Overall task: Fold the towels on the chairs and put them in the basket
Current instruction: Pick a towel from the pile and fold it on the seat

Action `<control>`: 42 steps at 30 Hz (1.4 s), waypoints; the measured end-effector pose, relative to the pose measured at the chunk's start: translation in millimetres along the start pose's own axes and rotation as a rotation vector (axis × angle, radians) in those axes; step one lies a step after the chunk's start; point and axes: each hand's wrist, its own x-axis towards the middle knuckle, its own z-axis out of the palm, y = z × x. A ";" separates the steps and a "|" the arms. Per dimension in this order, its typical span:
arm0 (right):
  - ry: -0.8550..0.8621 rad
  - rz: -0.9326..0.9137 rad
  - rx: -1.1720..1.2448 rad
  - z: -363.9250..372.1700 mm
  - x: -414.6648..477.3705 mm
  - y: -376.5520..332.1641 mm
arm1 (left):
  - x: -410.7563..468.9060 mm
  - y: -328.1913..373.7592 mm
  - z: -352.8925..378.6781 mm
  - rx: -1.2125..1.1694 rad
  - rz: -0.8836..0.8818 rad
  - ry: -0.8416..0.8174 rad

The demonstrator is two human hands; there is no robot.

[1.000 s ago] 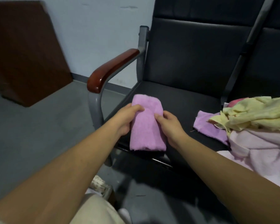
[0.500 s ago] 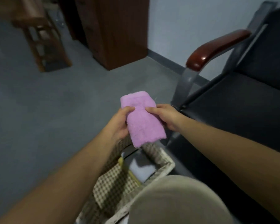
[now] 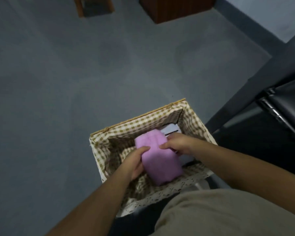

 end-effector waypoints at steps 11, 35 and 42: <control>0.251 -0.185 -0.123 33.9 36.6 30.1 | 60.1 -16.9 -29.6 0.415 0.157 0.389; 1.204 -0.155 -0.198 -190.8 -447.8 80.1 | -254.8 93.9 370.2 1.274 1.085 -0.388; 1.485 0.171 -0.137 -220.6 -567.2 226.7 | -293.3 -27.4 511.4 1.446 1.129 -0.730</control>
